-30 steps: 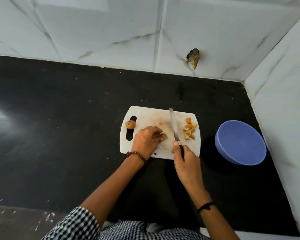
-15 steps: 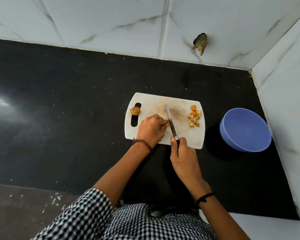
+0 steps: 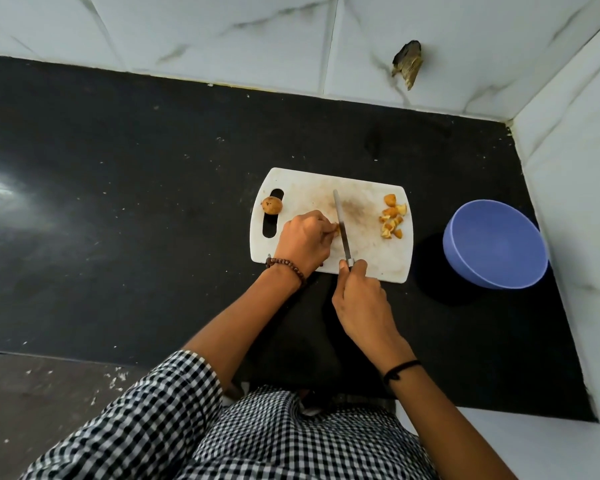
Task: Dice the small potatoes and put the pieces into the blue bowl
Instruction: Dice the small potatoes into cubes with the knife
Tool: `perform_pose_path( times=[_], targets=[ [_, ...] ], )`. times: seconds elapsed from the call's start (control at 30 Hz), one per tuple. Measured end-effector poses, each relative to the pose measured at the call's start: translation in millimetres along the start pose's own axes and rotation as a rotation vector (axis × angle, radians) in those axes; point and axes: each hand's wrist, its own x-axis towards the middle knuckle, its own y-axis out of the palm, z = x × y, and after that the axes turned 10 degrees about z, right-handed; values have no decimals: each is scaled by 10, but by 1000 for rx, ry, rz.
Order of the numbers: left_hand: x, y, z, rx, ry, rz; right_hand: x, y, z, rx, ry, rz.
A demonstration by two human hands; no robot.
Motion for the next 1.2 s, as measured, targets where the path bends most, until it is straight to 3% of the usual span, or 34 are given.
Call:
perform_pose_path(
  times=[0.53,0.83,1.2],
  targets=[
    [7,-11,-18,-21,-68,29,160,-212,136,-137,72,158],
    [-9,-29,-32,-30,-77,35,-2,-210,93,-114,73,162],
    [39,-76,29,-117,-111,84,-387,-270,105,-93,214,265]
  ],
)
